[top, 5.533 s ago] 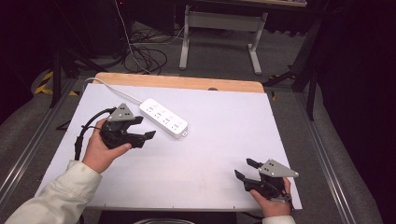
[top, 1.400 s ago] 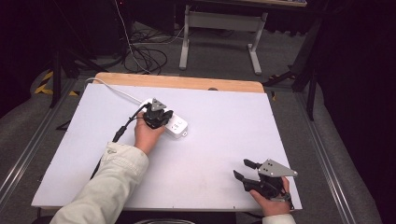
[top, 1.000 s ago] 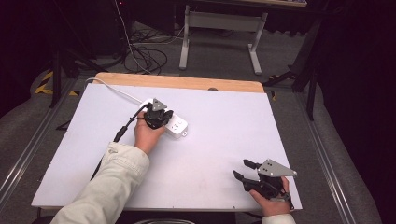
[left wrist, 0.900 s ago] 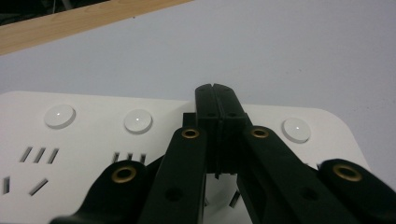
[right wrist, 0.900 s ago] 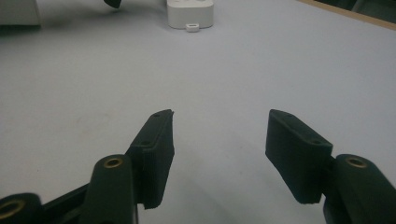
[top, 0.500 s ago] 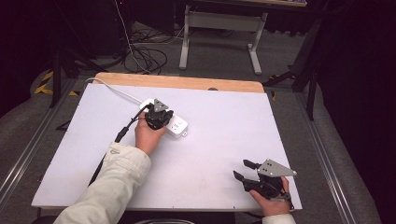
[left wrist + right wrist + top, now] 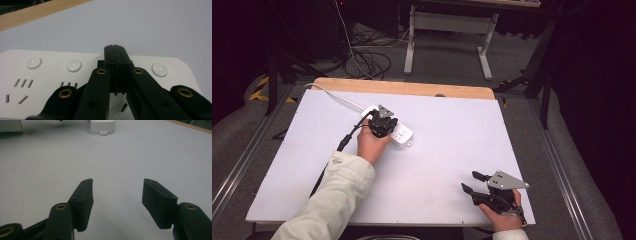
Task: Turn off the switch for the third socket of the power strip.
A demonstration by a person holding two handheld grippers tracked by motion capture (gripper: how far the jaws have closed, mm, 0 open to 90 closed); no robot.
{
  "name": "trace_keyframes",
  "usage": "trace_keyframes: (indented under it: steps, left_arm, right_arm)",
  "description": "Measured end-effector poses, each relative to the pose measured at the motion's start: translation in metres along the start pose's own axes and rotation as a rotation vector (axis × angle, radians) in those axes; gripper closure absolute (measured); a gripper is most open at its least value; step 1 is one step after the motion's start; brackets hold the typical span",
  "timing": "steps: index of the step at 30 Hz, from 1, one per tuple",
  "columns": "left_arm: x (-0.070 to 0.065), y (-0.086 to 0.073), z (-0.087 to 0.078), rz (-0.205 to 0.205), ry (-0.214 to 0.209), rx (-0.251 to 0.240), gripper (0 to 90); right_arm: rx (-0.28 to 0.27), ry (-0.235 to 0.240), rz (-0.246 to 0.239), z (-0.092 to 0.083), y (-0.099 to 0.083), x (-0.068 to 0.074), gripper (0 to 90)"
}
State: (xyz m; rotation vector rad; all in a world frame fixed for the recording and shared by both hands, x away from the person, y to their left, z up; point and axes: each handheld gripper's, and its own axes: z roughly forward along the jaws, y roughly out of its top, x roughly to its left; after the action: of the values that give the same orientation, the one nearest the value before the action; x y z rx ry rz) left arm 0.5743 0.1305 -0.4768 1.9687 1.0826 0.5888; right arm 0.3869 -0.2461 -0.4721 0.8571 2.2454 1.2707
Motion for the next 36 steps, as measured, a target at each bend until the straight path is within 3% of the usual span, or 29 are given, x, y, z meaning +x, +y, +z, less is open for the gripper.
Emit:
trace_keyframes:
  steps: [9, 13, 15, 19, 24, 36]
  left_arm:
    - [0.000, 0.003, 0.000, -0.016, -0.016, 0.028, 90.0]
    - [0.002, 0.001, 0.000, 0.013, -0.018, 0.004, 89.9]
    - [0.007, 0.001, -0.006, -0.016, -0.101, -0.001, 89.9]
    - [0.008, 0.006, -0.019, 0.009, -0.102, -0.059, 89.9]
    - [0.007, 0.015, -0.032, -0.006, -0.114, -0.113, 89.9]
    - [0.001, 0.024, -0.057, 0.010, -0.122, -0.143, 89.8]
  right_arm:
    - [0.003, 0.001, 0.004, 0.000, 0.000, 0.000, 42.6]
    - [0.000, -0.003, 0.006, 0.000, -0.001, -0.001, 42.6]
    - [-0.001, -0.002, 0.008, 0.000, -0.001, -0.001, 42.6]
    - [0.000, -0.002, 0.007, 0.001, 0.000, -0.001, 42.6]
    - [0.002, -0.003, 0.008, 0.001, 0.000, -0.001, 42.6]
    - [0.002, -0.004, 0.007, 0.001, 0.000, -0.002, 42.6]
